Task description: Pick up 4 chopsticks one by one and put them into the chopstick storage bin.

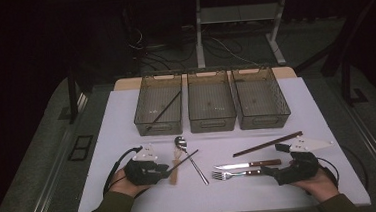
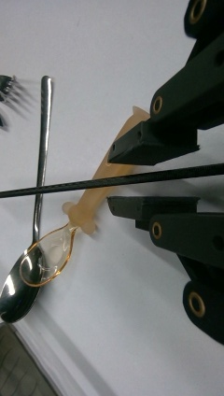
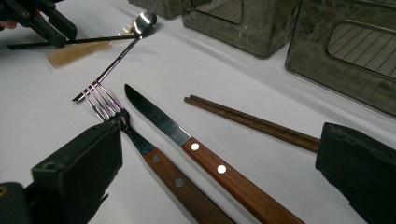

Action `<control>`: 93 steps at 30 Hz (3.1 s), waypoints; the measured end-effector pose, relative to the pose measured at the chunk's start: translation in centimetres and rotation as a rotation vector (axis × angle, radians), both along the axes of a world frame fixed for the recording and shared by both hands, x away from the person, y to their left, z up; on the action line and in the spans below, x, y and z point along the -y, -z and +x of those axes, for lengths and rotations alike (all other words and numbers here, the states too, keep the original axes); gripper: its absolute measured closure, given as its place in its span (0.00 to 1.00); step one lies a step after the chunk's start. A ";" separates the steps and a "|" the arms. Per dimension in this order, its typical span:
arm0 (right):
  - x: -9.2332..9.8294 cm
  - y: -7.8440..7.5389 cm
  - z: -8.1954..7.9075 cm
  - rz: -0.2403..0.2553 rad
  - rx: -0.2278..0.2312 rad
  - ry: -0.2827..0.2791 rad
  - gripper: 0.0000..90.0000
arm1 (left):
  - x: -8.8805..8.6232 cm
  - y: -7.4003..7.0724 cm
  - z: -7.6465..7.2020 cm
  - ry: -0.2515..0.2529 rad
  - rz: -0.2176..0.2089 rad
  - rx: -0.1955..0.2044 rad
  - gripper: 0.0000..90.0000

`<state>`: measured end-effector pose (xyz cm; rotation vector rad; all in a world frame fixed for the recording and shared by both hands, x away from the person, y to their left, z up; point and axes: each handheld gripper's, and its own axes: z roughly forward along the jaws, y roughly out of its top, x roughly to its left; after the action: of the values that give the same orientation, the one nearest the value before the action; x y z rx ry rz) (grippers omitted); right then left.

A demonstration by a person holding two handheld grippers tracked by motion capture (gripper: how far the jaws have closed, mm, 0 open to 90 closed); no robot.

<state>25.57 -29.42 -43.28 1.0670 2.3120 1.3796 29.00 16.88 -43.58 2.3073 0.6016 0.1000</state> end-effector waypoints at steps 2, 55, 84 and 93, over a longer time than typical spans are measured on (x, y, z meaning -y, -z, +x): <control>0.0 0.0 0.0 0.000 -0.001 0.001 0.01 | 0.1 0.1 0.0 0.000 0.007 -0.009 0.82; -0.3 0.2 0.1 -0.006 -0.008 -0.011 0.01 | 0.0 -1.3 0.5 -0.027 -0.001 -0.010 0.95; -0.4 0.2 0.2 -0.009 -0.012 -0.008 0.01 | -0.7 -4.5 3.7 -0.120 -0.107 0.042 0.95; -0.3 0.3 0.2 -0.008 -0.013 -0.006 0.01 | -0.5 -5.6 5.5 -0.139 -0.122 0.070 0.95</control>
<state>25.80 -29.10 -43.54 1.0703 2.3298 1.3687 34.49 17.38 -37.97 2.1338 0.7119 0.2040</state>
